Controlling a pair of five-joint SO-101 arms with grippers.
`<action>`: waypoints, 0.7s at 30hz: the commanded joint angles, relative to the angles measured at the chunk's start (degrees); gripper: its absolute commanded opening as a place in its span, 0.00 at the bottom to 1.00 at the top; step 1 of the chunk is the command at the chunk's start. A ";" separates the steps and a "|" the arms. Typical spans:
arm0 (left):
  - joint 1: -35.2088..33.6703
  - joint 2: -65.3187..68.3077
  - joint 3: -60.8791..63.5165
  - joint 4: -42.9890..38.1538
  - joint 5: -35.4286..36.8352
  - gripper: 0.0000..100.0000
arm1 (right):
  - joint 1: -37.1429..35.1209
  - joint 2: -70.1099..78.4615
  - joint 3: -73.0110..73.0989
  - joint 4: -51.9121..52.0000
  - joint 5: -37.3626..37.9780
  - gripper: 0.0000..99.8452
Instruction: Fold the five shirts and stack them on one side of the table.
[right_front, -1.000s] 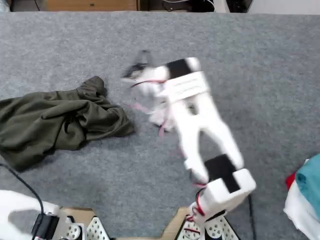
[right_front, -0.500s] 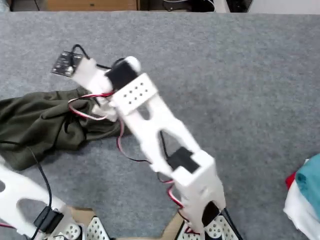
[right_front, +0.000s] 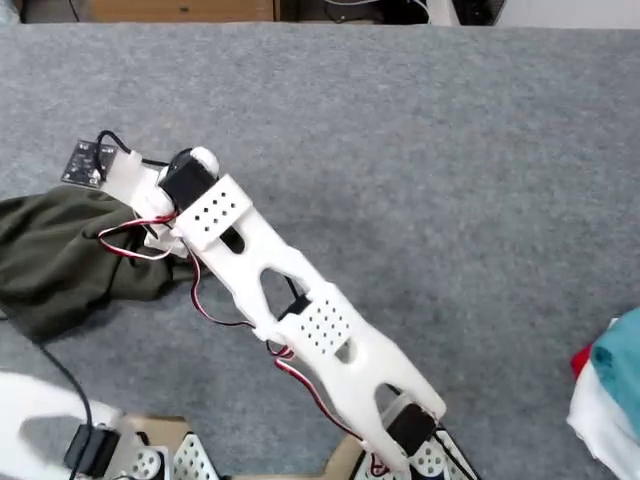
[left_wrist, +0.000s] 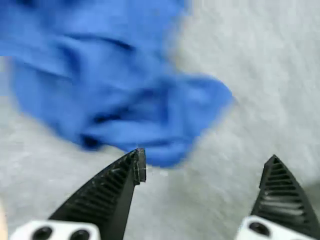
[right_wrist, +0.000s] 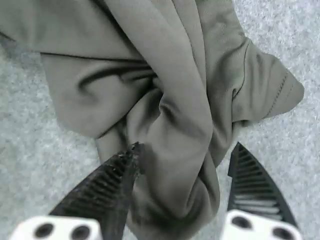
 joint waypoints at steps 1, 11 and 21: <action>-4.57 -3.56 -3.08 0.35 0.18 0.36 | 0.22 2.15 -4.44 0.00 -0.53 0.28; -7.65 12.70 3.34 -19.16 0.26 0.36 | 1.01 6.37 -4.35 0.09 -0.53 0.28; -6.07 24.84 3.25 -32.53 0.09 0.24 | 6.02 6.11 -4.35 0.53 -0.53 0.28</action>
